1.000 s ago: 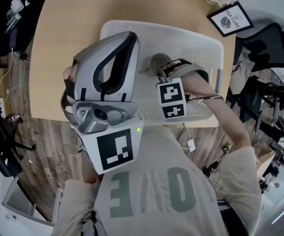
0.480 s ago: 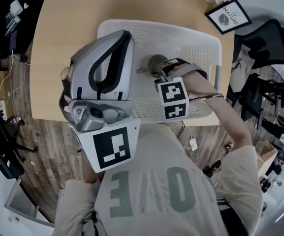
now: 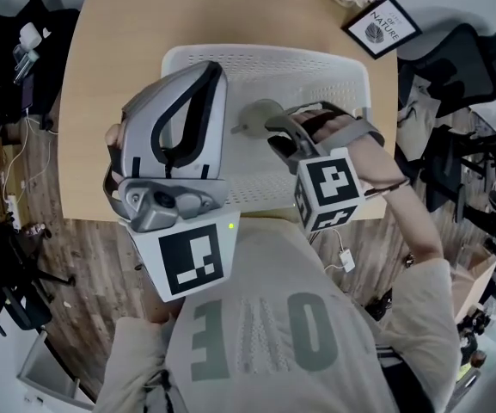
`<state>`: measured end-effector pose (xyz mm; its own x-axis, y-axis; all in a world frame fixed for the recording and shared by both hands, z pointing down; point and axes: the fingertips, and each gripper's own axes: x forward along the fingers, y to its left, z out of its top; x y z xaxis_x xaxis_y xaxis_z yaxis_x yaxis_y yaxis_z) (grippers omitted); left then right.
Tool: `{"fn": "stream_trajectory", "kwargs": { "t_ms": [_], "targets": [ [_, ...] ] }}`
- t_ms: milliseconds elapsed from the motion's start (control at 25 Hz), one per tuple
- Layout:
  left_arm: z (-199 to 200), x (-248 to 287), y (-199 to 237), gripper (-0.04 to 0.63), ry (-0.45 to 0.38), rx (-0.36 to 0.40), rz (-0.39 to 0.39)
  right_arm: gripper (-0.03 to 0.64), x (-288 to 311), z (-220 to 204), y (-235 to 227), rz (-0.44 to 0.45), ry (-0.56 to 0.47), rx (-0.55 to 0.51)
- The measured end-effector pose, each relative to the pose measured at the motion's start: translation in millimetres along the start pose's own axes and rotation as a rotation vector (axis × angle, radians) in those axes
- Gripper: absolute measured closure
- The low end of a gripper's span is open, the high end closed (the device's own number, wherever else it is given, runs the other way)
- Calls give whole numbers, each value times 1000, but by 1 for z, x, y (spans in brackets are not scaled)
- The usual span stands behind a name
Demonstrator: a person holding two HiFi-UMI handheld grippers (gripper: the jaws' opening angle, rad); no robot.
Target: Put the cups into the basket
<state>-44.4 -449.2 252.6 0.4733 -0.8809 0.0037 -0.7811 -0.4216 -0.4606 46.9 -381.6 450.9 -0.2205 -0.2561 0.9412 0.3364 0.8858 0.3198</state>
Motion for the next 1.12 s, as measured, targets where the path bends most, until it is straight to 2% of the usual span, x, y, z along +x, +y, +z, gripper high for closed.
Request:
{"fn": "stream_trajectory", "kwargs": {
  "t_ms": [160, 320, 400, 480, 560, 640, 720, 1120],
  "targets": [
    [24, -5, -8, 584, -46, 32, -12, 570, -58, 9, -41, -256, -115, 159],
    [46, -15, -6, 584, -93, 43, -18, 609, -123, 20, -72, -496, -312, 360],
    [56, -19, -6, 584, -116, 32, -20, 617, -156, 16, -84, -642, -466, 531],
    [64, -21, -9, 584, -131, 22, -23, 618, -189, 8, -91, -807, -663, 756],
    [70, -23, -15, 584, -138, 10, -34, 618, -214, 0, -90, -928, -808, 904],
    [74, -25, -25, 584, -139, -6, -50, 618, -221, -6, -80, -978, -848, 967],
    [78, -26, -35, 584, -140, -6, -66, 618, -219, -12, -70, -989, -829, 999],
    [90, -29, -56, 584, -148, 67, -98, 619, -226, -21, -56, -1024, -817, 991]
  ]
}}
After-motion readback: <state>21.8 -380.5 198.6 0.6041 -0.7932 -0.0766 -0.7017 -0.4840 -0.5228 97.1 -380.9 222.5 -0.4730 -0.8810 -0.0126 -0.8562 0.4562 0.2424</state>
